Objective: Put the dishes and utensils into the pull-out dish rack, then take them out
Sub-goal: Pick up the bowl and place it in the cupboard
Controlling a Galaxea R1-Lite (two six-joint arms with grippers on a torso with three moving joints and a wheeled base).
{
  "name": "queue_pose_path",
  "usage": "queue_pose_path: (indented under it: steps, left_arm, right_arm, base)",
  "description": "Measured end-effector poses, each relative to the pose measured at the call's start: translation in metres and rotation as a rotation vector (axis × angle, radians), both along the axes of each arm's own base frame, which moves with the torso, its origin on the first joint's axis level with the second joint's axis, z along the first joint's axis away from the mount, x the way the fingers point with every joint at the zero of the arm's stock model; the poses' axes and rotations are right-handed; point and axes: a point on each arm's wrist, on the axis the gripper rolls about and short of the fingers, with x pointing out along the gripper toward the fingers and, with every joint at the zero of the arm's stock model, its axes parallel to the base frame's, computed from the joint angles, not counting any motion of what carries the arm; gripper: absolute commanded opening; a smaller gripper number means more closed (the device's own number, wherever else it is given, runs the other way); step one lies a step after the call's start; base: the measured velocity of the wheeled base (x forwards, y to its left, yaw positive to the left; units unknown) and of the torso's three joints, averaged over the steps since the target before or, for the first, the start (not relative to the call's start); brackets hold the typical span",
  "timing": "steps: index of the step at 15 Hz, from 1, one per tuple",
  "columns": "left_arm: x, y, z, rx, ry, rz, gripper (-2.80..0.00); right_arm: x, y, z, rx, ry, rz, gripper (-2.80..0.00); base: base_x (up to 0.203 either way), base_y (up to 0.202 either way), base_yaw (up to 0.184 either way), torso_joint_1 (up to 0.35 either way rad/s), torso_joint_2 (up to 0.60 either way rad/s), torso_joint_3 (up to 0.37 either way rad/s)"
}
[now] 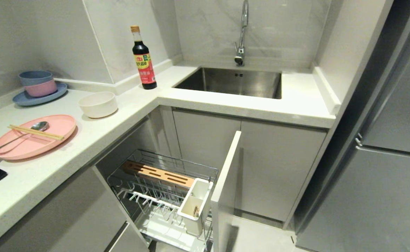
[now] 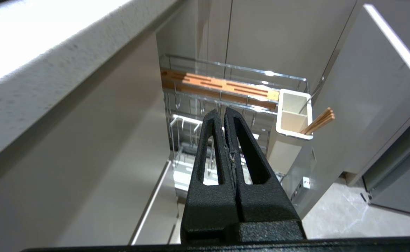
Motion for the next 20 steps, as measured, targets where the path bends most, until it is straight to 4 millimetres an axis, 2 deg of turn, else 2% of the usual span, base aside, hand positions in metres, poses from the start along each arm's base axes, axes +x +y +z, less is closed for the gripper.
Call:
queue_pose_path:
  steps: [20]
  left_arm:
    - [0.0,0.0,0.0,-0.005,0.001,0.0,-2.8]
  right_arm:
    - [0.0,0.0,0.0,0.0,0.0,0.0,-2.8]
  base:
    - [0.0,0.0,0.0,0.003,0.0,-0.186]
